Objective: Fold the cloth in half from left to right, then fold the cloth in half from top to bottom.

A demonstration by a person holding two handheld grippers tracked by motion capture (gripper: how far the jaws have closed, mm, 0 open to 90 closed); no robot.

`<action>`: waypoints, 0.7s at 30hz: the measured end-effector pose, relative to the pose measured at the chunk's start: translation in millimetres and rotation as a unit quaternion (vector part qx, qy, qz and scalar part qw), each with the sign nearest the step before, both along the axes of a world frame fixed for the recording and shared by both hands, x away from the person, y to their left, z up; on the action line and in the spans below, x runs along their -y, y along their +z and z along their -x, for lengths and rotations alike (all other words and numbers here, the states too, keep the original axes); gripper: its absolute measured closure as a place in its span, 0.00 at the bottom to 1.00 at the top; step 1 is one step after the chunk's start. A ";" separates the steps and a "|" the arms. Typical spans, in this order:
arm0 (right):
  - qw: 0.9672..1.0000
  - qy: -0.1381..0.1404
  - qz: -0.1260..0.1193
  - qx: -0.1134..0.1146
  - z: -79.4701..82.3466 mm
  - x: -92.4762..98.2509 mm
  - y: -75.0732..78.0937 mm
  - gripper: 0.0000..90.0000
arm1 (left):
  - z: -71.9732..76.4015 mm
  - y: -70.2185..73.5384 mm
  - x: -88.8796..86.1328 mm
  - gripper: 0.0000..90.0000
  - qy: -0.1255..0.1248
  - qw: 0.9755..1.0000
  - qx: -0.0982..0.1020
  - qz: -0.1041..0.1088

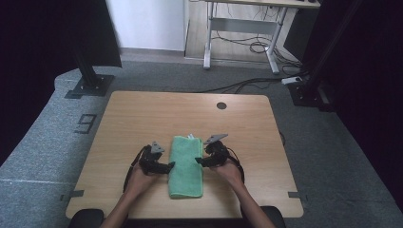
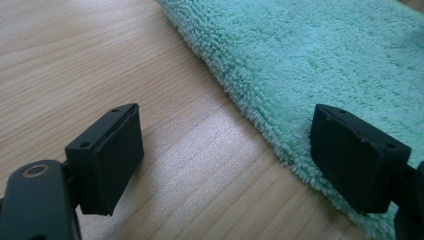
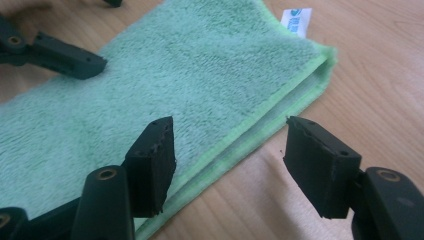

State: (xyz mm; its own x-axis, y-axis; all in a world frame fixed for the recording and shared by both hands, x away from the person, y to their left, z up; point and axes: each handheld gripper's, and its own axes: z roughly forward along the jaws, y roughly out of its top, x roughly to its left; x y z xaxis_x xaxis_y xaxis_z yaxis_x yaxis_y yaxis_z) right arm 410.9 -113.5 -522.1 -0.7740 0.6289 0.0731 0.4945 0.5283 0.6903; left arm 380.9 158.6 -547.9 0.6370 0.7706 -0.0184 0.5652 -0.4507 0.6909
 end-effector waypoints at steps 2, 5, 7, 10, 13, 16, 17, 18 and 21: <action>1.000 -0.003 0.000 0.002 -2.3 -0.2 -0.3 0.43 | 0.0 0.0 0.0 0.16 0.000 1.000 0.000 0.000; 1.000 -0.006 -0.001 0.004 -6.5 0.4 -1.1 0.44 | 0.0 0.0 0.0 0.16 0.000 1.000 0.000 0.000; 1.000 -0.010 -0.003 0.006 -9.1 0.3 -1.1 0.45 | 0.1 0.0 0.0 0.16 0.000 1.000 0.000 0.000; 1.000 -0.012 -0.003 0.007 -13.7 -0.4 -0.5 0.46 | 0.1 0.0 0.1 0.16 0.000 1.000 0.000 0.000; 1.000 -0.016 -0.004 0.008 -19.0 -1.7 0.6 0.46 | 0.1 0.0 0.1 0.16 0.000 1.000 0.000 0.000; 1.000 -0.018 -0.002 0.008 -24.9 -3.1 0.8 0.46 | 0.1 0.0 0.1 0.16 0.000 1.000 0.000 0.000; 1.000 -0.020 -0.002 0.005 -26.7 -3.5 0.7 0.46 | 0.0 0.0 0.0 0.16 0.000 1.000 0.000 0.000; 1.000 -0.020 -0.001 0.005 -28.8 -3.8 0.6 0.46 | 0.0 -0.1 0.0 0.16 0.000 1.000 0.000 0.000; 1.000 -0.020 -0.004 -0.001 -34.3 -3.7 0.4 0.49 | 0.0 0.0 0.0 0.16 0.000 1.000 0.000 0.000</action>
State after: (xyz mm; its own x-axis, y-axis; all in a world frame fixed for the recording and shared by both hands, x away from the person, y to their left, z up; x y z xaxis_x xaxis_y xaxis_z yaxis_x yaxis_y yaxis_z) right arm 445.3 -109.8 -521.6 -0.7477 0.6593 0.0793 0.5168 0.5026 0.6931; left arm 381.0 158.6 -548.0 0.6370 0.7706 -0.0188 0.5652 -0.4503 0.6913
